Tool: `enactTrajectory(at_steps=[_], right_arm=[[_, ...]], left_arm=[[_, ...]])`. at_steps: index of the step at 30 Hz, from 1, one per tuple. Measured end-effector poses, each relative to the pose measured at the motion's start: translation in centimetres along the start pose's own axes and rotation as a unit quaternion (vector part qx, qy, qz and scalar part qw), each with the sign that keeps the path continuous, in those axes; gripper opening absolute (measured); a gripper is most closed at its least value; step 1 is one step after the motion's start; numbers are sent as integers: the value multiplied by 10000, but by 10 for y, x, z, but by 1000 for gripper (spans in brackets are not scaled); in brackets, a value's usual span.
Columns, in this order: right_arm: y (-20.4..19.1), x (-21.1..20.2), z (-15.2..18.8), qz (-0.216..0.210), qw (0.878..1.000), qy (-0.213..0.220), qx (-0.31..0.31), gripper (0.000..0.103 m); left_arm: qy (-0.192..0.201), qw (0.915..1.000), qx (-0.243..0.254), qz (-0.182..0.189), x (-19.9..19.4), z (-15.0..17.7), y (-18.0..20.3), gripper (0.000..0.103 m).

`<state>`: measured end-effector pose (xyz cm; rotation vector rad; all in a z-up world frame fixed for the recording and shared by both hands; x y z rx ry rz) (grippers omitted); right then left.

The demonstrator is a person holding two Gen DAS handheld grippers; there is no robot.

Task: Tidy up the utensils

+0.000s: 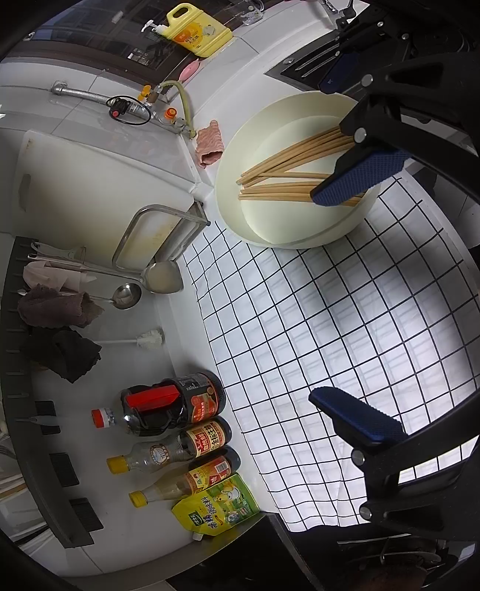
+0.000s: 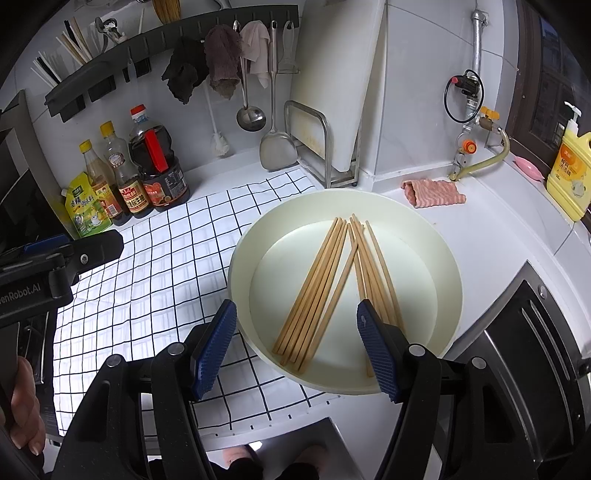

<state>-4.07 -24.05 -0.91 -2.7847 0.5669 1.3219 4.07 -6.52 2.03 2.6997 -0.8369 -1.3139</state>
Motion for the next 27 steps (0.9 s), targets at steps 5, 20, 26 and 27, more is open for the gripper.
enactTrajectory(at_steps=[5, 20, 26, 27], right_arm=[[-1, 1, 1, 1, 10000, -9, 1, 65], [-1, 1, 1, 7, 10000, -16, 0, 65], [-1, 1, 2, 12, 10000, -15, 8, 65], [0, 0, 2, 17, 10000, -12, 12, 65]], left_arm=[[4, 10000, 3, -3, 0, 0, 0, 97], [17, 10000, 40, -8, 0, 1, 0, 97], [25, 10000, 40, -10, 0, 1, 1, 97], [39, 10000, 49, -16, -1, 2, 2, 97]])
Point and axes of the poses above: each gripper's, at about its wrist camera, not at the fingertips, and x roughly the way its jaws point, y to its right, z to its underside, the point moved 1 cm from there along x, roughly the way its jaws point, and after that the axes turned 15 degrees about z, right-handed, at the moved point
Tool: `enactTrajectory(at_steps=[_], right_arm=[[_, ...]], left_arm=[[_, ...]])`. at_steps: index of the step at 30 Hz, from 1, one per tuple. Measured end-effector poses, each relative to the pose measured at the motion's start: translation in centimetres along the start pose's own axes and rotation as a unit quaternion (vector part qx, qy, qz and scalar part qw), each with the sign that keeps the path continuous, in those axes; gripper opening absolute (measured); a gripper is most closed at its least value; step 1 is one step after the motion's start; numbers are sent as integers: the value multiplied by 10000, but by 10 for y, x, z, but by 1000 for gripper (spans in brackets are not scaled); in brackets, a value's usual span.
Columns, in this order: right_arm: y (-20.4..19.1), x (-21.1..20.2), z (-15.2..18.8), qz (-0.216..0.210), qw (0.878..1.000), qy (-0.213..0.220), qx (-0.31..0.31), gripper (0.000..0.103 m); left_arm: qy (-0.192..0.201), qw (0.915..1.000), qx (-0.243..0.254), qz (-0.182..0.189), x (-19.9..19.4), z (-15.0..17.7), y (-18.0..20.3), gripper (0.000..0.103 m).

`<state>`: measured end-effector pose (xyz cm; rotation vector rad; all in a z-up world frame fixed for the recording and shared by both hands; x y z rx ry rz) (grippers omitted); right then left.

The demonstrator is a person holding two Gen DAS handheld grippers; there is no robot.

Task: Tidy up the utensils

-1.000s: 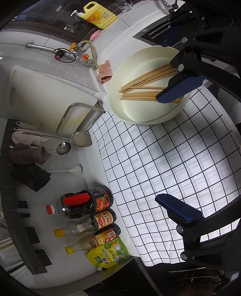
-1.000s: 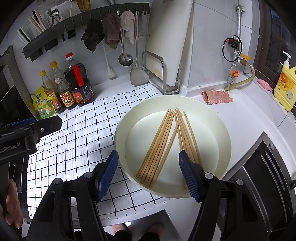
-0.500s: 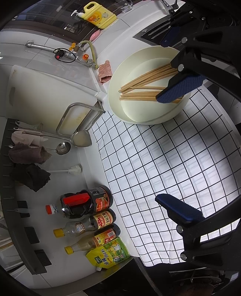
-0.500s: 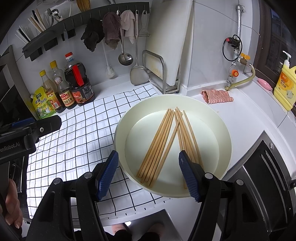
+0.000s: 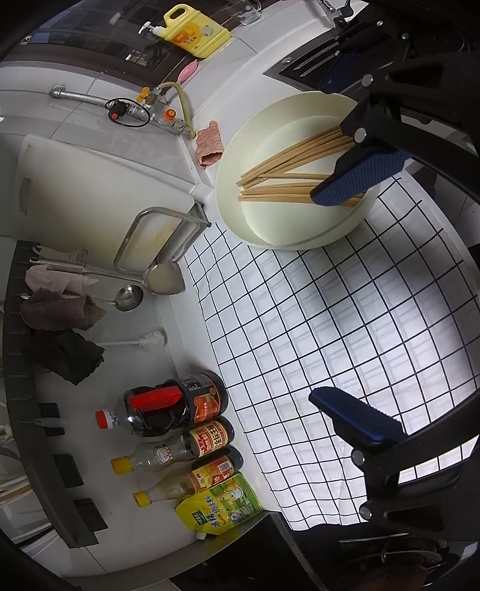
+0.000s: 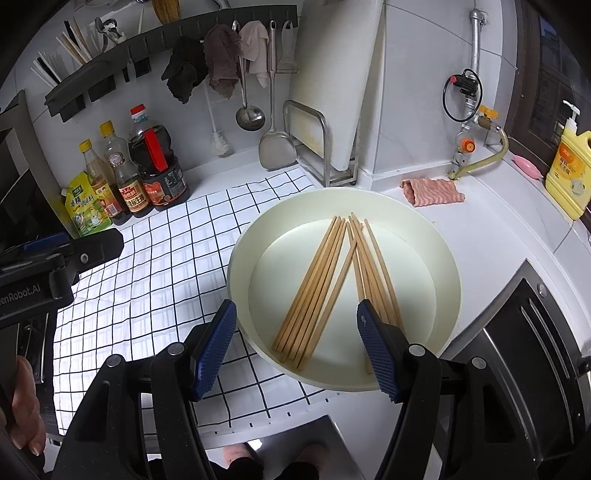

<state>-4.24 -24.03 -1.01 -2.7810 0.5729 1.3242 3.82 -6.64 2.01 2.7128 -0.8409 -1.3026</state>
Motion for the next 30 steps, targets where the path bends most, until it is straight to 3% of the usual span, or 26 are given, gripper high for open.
enactTrajectory(at_steps=[22, 30], right_arm=[[22, -6, 7, 179, 9997, -26, 174, 65], [25, -6, 7, 191, 9996, -37, 206, 65]], left_arm=[[-95, 9987, 423, 253, 8, 4, 33, 97], [-238, 9987, 333, 316, 12, 4, 34, 97]])
Point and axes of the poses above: each gripper's, at about its wrist camera, not at the fingertips, and x roughly the way its jaws point, y to its right, z to its underside, the point moved 1 cm from there along x, roughly the way its jaws point, and after that the axes turned 15 degrees about z, right-handed, at the moved point
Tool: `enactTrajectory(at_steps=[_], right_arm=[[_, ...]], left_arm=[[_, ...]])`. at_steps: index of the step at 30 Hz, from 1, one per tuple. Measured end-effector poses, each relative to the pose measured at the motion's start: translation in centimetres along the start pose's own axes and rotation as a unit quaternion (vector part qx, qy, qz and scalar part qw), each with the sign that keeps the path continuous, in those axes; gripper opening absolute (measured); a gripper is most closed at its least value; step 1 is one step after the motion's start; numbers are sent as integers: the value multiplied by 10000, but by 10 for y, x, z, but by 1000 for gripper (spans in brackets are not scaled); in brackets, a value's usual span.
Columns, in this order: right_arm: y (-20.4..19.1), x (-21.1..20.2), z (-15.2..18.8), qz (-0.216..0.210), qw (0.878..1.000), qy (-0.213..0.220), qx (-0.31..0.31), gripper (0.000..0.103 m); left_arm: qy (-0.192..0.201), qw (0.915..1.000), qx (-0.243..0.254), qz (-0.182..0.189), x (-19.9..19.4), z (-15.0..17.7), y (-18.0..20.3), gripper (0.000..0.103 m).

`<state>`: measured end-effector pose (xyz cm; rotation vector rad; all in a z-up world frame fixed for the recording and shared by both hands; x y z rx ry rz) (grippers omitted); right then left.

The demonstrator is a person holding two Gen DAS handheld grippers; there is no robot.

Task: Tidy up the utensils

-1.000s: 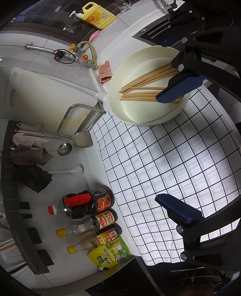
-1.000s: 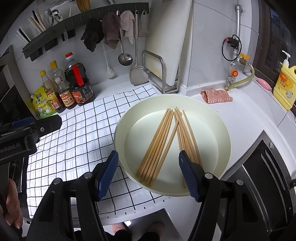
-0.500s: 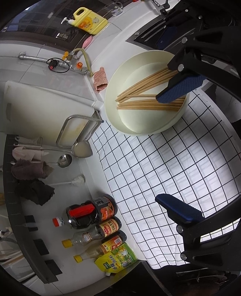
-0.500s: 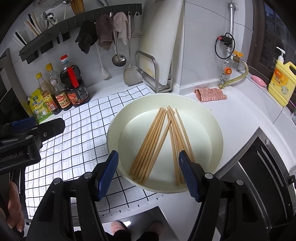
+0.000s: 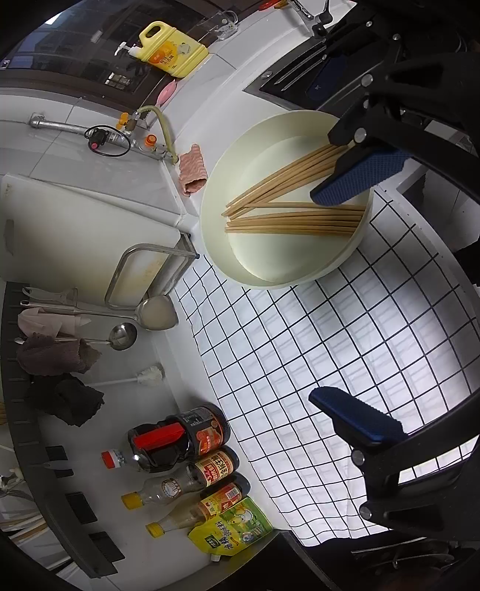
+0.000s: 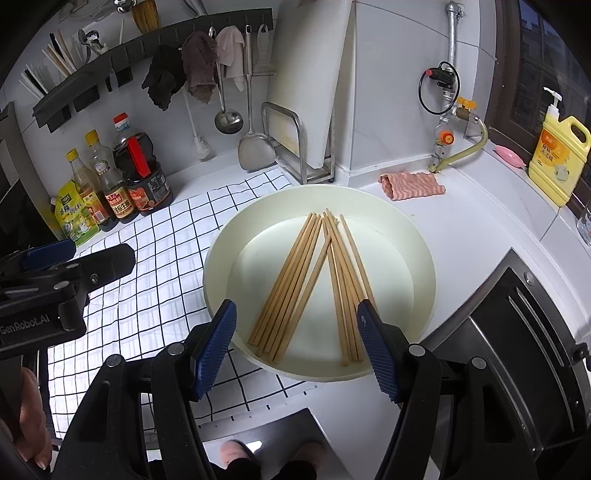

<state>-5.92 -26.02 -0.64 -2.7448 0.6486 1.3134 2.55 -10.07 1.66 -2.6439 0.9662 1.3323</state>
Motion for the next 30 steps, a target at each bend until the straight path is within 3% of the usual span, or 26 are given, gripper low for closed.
enactTrajectory(at_steps=[30], right_arm=[[-1, 0, 0, 11, 10000, -4, 3, 65]], left_arm=[[-31, 10000, 38, -11, 1, 2, 0, 97]])
Point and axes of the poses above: each gripper's, at about its wrist camera, not at the fingertips, and x roughly the way its jaws point, y to its right, z to its underside, the point moved 1 cm from there along x, roughly the way its jaws point, and after that the axes turned 15 degrees about z, right-handed, at the moved point
